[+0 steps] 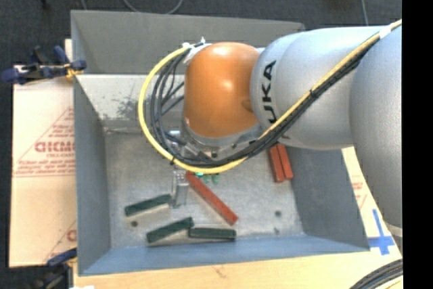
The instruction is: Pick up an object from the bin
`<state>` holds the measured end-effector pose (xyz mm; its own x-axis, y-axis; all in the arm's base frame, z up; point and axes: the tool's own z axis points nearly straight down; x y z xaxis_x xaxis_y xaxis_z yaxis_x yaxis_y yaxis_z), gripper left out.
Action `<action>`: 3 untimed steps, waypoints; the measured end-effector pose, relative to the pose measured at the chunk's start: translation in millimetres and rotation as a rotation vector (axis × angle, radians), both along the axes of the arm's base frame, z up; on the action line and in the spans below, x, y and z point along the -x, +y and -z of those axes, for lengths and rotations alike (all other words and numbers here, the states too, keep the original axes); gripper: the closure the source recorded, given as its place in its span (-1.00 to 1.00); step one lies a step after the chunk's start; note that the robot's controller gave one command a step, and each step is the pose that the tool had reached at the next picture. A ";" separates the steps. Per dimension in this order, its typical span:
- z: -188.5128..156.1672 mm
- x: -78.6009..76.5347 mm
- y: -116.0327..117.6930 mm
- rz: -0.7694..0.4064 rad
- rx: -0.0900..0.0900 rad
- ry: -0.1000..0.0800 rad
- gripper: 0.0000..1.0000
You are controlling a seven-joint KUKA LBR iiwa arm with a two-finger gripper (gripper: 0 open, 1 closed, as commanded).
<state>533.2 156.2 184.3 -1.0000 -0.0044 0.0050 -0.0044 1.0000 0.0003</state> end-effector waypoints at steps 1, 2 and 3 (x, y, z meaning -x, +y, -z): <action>117.5 8.7 -6.2 -0.001 -0.001 -0.001 -1.00; 113.1 6.5 -5.9 0.001 -0.002 -0.008 1.00; -24.2 -9.9 -4.9 0.011 -0.003 -0.016 1.00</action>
Offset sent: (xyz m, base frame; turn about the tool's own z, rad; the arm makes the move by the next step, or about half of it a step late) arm -0.0080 -0.0055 -0.1143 -0.0035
